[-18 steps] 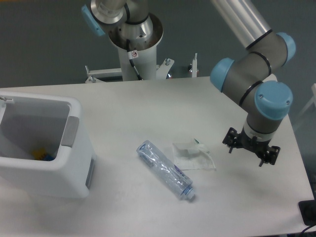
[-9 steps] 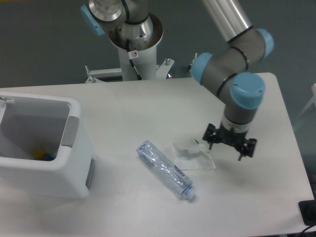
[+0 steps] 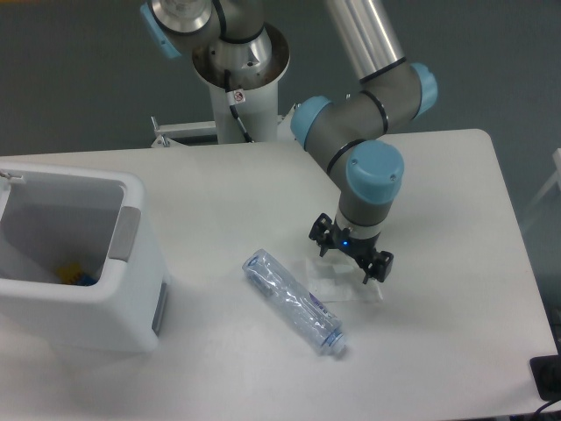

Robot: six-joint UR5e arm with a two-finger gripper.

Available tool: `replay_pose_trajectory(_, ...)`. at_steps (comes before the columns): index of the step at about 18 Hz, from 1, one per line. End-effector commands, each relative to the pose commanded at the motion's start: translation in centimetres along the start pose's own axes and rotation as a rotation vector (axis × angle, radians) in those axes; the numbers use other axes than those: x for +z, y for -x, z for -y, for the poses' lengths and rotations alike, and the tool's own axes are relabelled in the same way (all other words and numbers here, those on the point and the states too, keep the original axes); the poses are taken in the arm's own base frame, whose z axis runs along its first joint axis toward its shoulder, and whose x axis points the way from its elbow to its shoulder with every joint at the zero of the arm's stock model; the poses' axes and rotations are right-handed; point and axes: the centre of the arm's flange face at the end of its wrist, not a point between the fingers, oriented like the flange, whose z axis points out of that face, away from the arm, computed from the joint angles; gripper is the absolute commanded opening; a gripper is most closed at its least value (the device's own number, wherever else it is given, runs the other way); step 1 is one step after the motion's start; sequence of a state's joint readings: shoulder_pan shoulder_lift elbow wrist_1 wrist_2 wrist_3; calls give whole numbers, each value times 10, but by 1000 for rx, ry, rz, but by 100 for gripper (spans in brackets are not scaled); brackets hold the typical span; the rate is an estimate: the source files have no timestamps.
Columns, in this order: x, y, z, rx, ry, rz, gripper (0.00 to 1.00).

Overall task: Place the trash in the trash can
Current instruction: 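Lower the gripper over the clear plastic wrapper and close on it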

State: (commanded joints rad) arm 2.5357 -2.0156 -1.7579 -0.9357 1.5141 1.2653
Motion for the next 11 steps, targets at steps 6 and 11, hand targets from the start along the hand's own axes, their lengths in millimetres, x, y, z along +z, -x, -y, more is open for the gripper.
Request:
replay_pose_trajectory(6, 17, -3, -13, 73, 115, -2, 49)
replay_pose_trajectory(11, 12, -3, -10, 83, 124, -1, 0)
